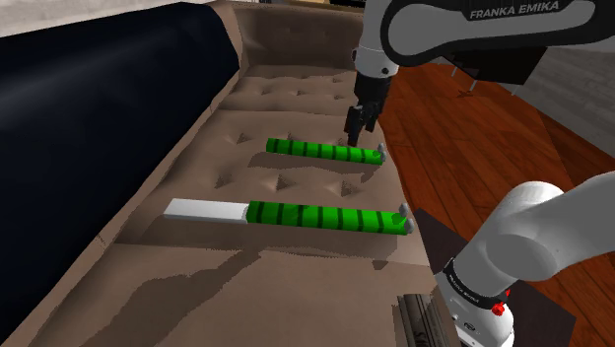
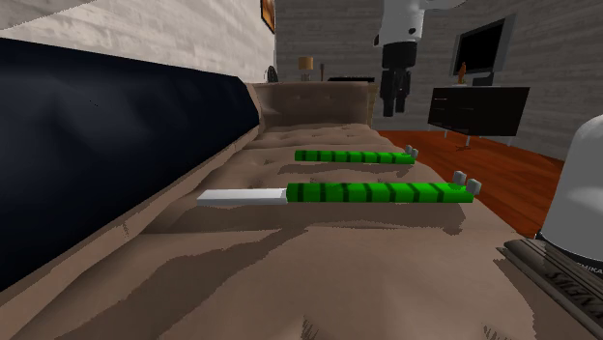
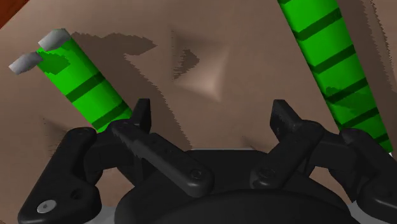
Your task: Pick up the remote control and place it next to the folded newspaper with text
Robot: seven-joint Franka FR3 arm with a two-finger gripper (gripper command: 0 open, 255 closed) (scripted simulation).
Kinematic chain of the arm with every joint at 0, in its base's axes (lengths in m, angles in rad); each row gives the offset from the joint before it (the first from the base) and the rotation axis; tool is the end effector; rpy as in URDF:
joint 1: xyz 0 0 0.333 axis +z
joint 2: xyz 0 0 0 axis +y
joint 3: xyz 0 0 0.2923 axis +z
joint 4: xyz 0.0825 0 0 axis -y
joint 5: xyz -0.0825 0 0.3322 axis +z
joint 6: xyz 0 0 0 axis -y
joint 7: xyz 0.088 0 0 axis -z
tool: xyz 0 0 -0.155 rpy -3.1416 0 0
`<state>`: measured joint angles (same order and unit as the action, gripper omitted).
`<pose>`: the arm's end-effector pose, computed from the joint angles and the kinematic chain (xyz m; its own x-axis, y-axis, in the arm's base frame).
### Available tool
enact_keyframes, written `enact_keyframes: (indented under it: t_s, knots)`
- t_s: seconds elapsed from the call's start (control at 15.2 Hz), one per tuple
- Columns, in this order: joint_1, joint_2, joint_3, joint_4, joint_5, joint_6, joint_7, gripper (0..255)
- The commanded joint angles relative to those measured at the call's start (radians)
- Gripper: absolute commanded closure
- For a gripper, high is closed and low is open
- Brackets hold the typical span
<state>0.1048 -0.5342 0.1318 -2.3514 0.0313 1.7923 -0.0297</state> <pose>0.3380 0.0884 0.4666 0.9711 0.2369 -0.0294 0.2379 -0.9706 0.0358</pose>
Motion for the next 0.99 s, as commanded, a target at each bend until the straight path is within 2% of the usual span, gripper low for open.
enact_keyframes:
  t_s: [0.0,0.46,0.92]
  knots:
    - [0.015,0.067,0.026,0.032,0.009,0.035,0.012,0]
    - [0.059,0.291,0.110,0.160,0.009,0.124,0.057,0]
    - [0.107,0.524,0.183,0.333,-0.036,0.175,0.112,0]
